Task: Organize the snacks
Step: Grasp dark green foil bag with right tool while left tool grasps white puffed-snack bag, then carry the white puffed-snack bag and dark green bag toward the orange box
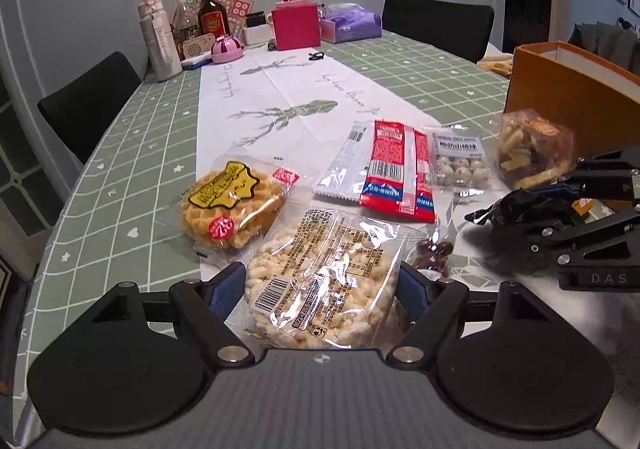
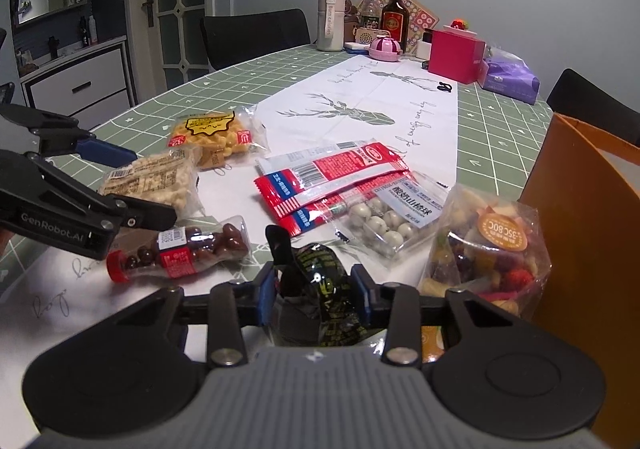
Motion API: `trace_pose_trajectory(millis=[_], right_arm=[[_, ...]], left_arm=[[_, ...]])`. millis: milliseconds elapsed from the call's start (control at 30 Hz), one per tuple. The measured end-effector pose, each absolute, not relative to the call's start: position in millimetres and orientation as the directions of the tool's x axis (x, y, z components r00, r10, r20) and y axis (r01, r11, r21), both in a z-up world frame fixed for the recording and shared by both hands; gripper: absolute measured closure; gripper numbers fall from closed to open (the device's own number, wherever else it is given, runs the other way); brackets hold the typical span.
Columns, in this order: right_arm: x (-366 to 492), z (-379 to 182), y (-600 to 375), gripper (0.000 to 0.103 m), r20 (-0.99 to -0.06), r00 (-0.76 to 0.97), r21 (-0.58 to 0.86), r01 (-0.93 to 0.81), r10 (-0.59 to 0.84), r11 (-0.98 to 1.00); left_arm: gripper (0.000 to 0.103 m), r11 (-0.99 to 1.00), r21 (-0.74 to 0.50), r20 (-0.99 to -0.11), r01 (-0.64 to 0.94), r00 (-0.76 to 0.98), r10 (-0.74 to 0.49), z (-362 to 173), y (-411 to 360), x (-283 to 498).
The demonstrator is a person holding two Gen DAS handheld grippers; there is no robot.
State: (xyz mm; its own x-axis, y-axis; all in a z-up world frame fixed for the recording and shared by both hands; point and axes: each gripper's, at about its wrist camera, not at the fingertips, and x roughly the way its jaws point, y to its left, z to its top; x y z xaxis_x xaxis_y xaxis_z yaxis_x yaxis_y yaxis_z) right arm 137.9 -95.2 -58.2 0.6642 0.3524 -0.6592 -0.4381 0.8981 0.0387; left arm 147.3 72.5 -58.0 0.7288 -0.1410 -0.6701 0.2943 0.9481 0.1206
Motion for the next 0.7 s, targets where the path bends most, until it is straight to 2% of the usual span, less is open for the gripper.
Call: trace_pose_trajectory(millis=[700], right_arm=[[109.2, 8.3, -114.9, 0.065, -0.581, 0.709, 0.051, -0.459, 0.400, 0.887]], left_arm=[[0.011, 0.927, 0.136, -0.584, 0.349, 0.784, -0.210, -3.7, 38.3, 121.9]])
